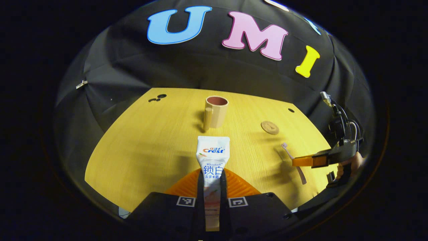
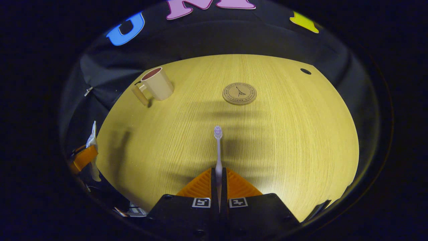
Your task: Put the toothbrush and toothpaste on the desktop into the cup, then pick up the cup and place it on the coaster on the desktop.
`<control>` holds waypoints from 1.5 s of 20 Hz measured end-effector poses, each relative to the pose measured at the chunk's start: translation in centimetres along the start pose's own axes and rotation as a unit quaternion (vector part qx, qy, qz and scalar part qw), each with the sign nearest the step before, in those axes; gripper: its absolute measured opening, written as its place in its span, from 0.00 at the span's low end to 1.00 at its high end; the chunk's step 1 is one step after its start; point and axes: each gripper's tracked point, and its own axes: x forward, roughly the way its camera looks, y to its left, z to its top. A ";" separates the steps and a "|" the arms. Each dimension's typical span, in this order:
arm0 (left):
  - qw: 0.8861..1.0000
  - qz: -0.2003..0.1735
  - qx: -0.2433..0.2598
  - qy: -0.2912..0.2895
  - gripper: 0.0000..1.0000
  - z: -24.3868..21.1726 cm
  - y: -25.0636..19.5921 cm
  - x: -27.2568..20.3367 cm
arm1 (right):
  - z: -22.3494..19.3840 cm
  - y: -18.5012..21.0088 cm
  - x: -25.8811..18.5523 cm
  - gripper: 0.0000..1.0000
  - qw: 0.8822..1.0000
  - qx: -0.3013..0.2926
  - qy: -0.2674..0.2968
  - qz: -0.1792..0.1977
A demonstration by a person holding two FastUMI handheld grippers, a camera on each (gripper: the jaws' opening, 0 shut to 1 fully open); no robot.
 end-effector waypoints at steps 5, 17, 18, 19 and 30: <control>0.999 0.003 -0.023 -0.038 0.24 4.4 -0.7 0.8 | 3.4 -0.3 -2.3 0.05 0.998 0.020 -0.054 0.016; 0.985 -0.003 -0.048 -0.164 0.21 19.5 -2.8 6.1 | 7.5 -0.7 -4.0 0.05 0.995 0.019 -0.086 0.051; 0.984 -0.002 -0.046 -0.175 0.21 20.7 -2.7 6.6 | 7.6 -0.8 -3.9 0.05 0.995 0.017 -0.085 0.052; 0.982 -0.001 -0.044 -0.183 0.21 22.0 -2.6 7.3 | 7.7 -0.9 -3.7 0.05 0.995 0.014 -0.084 0.052; 0.967 0.011 -0.075 -0.244 0.21 27.0 -3.0 17.8 | 9.5 -1.7 -2.7 0.05 0.995 0.019 -0.081 0.057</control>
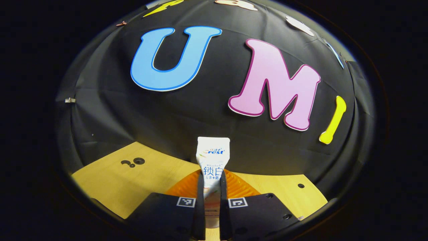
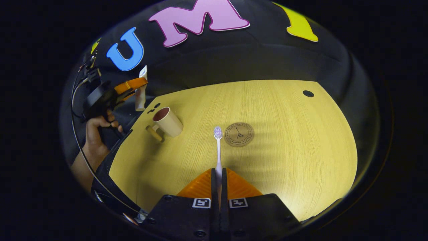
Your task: Put the toothbrush and toothpaste on the desktop into the cup, then pick up the cup and place it on the coaster on the desktop.
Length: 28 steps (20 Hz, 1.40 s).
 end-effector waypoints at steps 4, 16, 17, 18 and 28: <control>1.000 0.026 0.005 -0.011 0.21 -2.0 1.4 3.2 | -0.5 -0.5 0.6 0.05 1.000 -0.003 0.011 0.002; 0.997 0.054 0.046 0.028 0.23 -8.2 3.6 3.8 | -1.3 -1.0 2.8 0.05 0.999 -0.009 0.033 0.013; 0.997 0.056 0.050 0.031 0.24 -8.6 3.8 3.7 | -1.3 -0.7 2.9 0.05 0.999 -0.010 0.034 0.016; 0.996 0.058 0.053 0.033 0.25 -8.9 4.0 3.6 | -1.4 -0.5 3.2 0.05 0.999 -0.011 0.035 0.020; 0.991 0.086 0.072 0.071 0.99 -9.9 4.9 -3.4 | 0.3 1.7 3.7 0.05 0.998 -0.020 0.017 0.048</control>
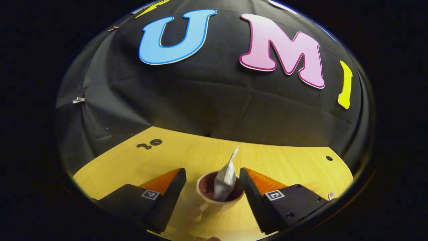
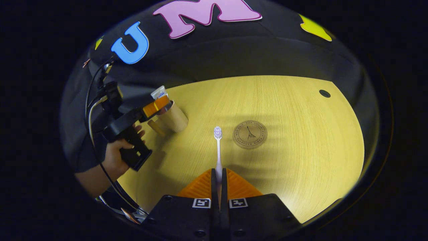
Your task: Put the toothbrush and toothpaste on the desktop into the cup, then pick up the cup and place it on the coaster on the desktop.
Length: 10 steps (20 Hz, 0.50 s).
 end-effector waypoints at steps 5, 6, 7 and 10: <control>0.999 0.004 0.010 0.038 0.99 -3.2 2.8 -9.7 | 4.4 2.8 1.4 0.05 0.998 -0.026 -0.050 0.019; 0.999 0.003 0.015 0.048 0.99 -3.9 3.2 -11.6 | 5.5 3.4 1.8 0.05 0.997 -0.031 -0.061 0.022; 0.998 0.000 0.017 0.055 0.99 -4.6 3.4 -13.3 | 6.6 4.0 2.2 0.05 0.997 -0.031 -0.072 0.025; 0.997 -0.011 0.003 0.078 0.99 -6.5 3.5 -17.3 | 9.8 6.7 3.6 0.05 0.993 -0.033 -0.103 0.040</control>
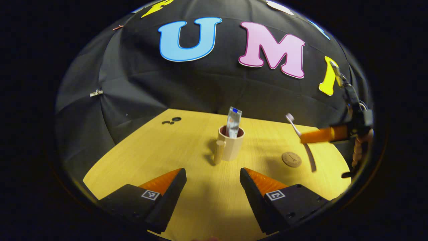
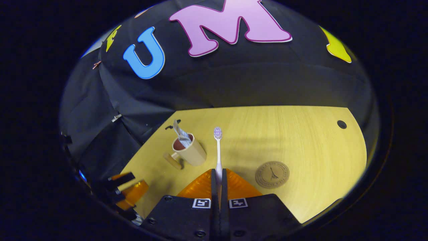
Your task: Put the toothbrush and toothpaste on the desktop into the cup, then pick up the cup and place it on the coaster on the desktop.
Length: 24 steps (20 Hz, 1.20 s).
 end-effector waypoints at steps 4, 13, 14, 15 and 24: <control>1.000 0.001 -0.013 0.017 0.99 -1.6 0.8 -1.8 | 2.8 3.2 3.1 0.05 0.999 -0.017 -0.036 0.014; 1.000 -0.011 -0.019 -0.006 0.97 0.8 3.5 -2.1 | 6.5 6.3 8.4 0.05 0.993 0.031 -0.107 0.026; 1.000 -0.012 -0.025 -0.004 0.97 0.5 3.6 -2.0 | 7.0 6.3 8.9 0.05 0.992 0.037 -0.114 0.027; 0.999 -0.014 -0.031 -0.002 0.97 0.2 3.7 -2.1 | 7.4 6.4 9.4 0.05 0.991 0.042 -0.121 0.027; 0.999 -0.015 -0.041 0.021 0.97 -3.2 4.8 -1.5 | 8.4 7.7 13.5 0.05 0.983 0.061 -0.170 0.042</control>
